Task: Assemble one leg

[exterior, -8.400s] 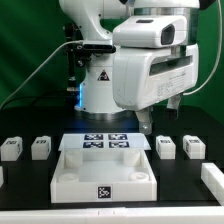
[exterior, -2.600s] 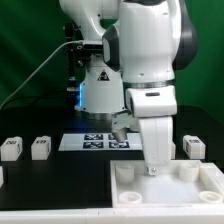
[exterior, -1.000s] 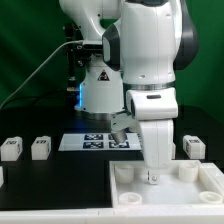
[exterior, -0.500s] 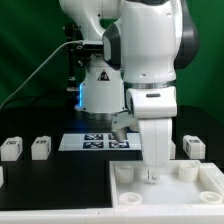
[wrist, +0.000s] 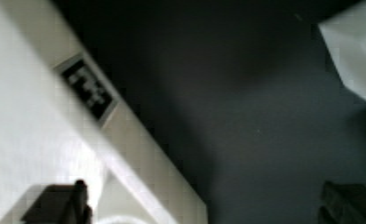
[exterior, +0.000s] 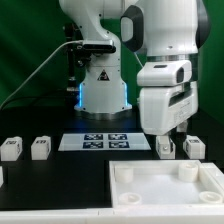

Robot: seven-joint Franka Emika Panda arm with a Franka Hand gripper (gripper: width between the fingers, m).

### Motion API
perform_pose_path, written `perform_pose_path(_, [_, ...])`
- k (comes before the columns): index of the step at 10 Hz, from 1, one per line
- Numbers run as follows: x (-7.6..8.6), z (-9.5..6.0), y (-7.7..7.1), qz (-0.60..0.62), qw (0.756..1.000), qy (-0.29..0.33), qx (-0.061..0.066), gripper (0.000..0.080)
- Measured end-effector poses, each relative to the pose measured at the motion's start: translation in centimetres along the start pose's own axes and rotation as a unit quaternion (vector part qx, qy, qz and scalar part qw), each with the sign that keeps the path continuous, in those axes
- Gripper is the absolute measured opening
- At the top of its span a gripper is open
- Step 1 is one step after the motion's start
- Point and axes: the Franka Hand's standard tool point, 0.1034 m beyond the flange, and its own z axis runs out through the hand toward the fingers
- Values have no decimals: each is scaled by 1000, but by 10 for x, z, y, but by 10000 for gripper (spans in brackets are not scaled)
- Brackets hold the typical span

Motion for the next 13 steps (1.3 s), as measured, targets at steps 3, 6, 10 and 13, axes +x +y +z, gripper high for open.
perform_pose_path(3, [0, 0, 0, 0, 1000, 0, 0, 649])
perform_pose_path(6, [0, 0, 0, 0, 1000, 0, 0, 649])
perform_pose_path(10, [4, -1, -3, 89, 996, 1, 0, 649])
perform_pose_path(13, [35, -1, -30, 236, 972, 7, 5, 649])
